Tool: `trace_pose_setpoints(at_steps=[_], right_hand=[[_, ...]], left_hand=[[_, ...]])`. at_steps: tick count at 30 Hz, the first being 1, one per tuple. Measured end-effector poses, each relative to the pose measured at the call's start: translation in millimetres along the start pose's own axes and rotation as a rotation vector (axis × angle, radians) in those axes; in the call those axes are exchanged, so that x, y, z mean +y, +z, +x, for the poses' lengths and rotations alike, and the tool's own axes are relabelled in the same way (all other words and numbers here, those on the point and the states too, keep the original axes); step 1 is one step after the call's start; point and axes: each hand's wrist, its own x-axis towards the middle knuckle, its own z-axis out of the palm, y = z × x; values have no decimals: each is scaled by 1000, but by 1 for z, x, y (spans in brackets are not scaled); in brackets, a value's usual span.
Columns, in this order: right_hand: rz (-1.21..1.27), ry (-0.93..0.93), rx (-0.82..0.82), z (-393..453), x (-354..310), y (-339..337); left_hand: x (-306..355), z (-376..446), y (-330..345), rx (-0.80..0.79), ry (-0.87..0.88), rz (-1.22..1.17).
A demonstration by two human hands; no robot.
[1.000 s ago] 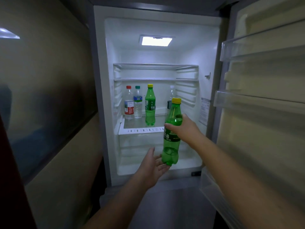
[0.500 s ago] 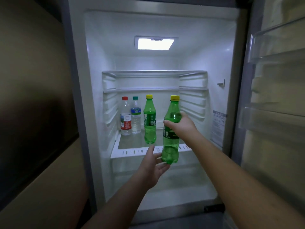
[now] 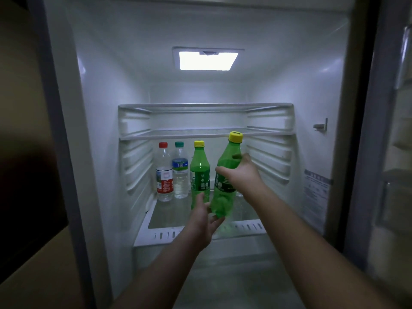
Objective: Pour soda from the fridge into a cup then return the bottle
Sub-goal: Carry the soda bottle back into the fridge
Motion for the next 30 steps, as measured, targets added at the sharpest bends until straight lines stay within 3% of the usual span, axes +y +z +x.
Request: trace_pose_setpoints(at_steps=[30], right_hand=[[27,15,-43,73,54,30]], left_hand=[[-16,43,28,71,-16,369]])
